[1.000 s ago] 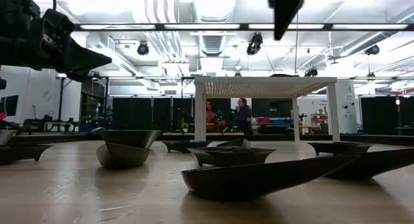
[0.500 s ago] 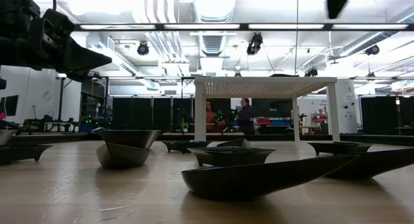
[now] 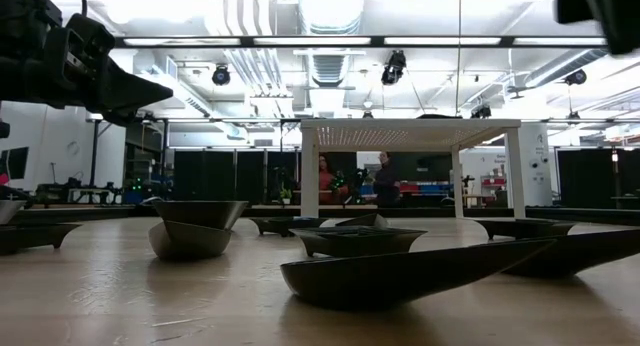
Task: Pick & Place Mini shaped plates
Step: Stack the distorted square plate on top of the distorted square plate on the shelf
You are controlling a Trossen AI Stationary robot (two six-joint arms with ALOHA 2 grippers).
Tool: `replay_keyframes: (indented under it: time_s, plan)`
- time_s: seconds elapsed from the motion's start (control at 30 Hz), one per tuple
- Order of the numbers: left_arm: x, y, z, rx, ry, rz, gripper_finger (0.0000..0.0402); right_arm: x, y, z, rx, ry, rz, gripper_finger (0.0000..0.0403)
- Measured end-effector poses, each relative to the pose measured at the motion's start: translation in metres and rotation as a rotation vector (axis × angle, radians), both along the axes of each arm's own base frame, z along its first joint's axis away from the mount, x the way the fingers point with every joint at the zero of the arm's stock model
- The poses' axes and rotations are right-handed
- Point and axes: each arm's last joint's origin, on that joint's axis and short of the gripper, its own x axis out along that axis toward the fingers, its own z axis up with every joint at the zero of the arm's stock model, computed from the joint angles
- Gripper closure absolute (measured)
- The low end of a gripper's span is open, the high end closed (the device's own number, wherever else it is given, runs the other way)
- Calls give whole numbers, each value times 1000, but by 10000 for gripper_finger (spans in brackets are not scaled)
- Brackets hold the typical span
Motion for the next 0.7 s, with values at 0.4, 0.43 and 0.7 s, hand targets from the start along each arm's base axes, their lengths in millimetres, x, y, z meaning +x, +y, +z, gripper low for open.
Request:
replay_keyframes:
  time_s: [0.4,0.43,0.7]
  plan:
    - [0,0,0,0,0,0,401,-16,16,-30,28,33,-29,293]
    - [0,0,0,0,0,0,401,-18,16,-34,29,38,-26,288]
    - [0,0,0,0,0,0,401,-20,15,-55,64,21,-10,270]
